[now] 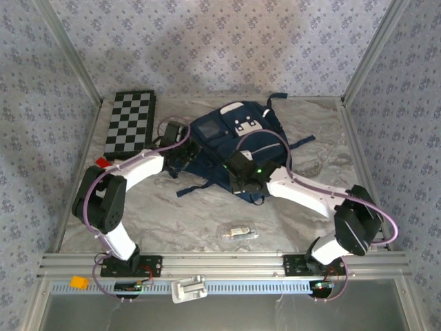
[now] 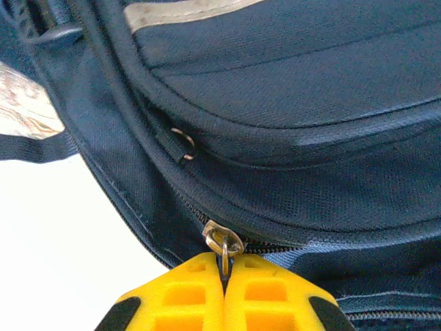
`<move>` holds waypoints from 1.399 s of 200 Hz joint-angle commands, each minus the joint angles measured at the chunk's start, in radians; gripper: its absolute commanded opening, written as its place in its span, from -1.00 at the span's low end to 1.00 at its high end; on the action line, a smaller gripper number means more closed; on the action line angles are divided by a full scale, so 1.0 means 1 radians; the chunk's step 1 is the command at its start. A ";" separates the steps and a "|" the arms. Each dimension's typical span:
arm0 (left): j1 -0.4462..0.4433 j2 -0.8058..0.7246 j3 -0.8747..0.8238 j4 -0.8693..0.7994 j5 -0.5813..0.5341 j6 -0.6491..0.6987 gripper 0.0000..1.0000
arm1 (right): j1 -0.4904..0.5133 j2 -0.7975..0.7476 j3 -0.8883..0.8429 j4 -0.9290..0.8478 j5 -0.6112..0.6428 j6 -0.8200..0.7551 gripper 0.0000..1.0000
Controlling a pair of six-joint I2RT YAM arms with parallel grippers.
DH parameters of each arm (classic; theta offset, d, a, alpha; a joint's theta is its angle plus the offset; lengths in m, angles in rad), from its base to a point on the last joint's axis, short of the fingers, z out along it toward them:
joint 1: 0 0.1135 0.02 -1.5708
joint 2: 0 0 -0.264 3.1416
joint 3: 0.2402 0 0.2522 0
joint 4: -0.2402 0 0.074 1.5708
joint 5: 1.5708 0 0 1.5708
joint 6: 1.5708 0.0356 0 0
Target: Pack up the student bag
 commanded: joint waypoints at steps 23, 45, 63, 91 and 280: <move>-0.087 -0.050 0.017 0.011 0.068 -0.017 -0.85 | -0.024 -0.056 0.011 -0.013 -0.026 -0.029 -1.00; -0.178 -0.057 -0.037 0.077 0.070 -0.121 -0.51 | -0.034 -0.042 0.013 0.032 -0.062 -0.024 -1.00; -0.221 -0.058 -0.081 0.132 0.066 -0.194 -0.36 | -0.035 -0.035 0.025 0.033 -0.052 -0.030 -1.00; -0.266 -0.044 -0.111 0.202 0.062 -0.265 -0.26 | -0.035 -0.036 0.017 0.042 -0.058 -0.026 -1.00; -0.041 -0.095 -0.064 0.098 0.051 -0.114 -1.00 | -0.108 -0.160 -0.149 -0.057 0.012 -0.004 -1.00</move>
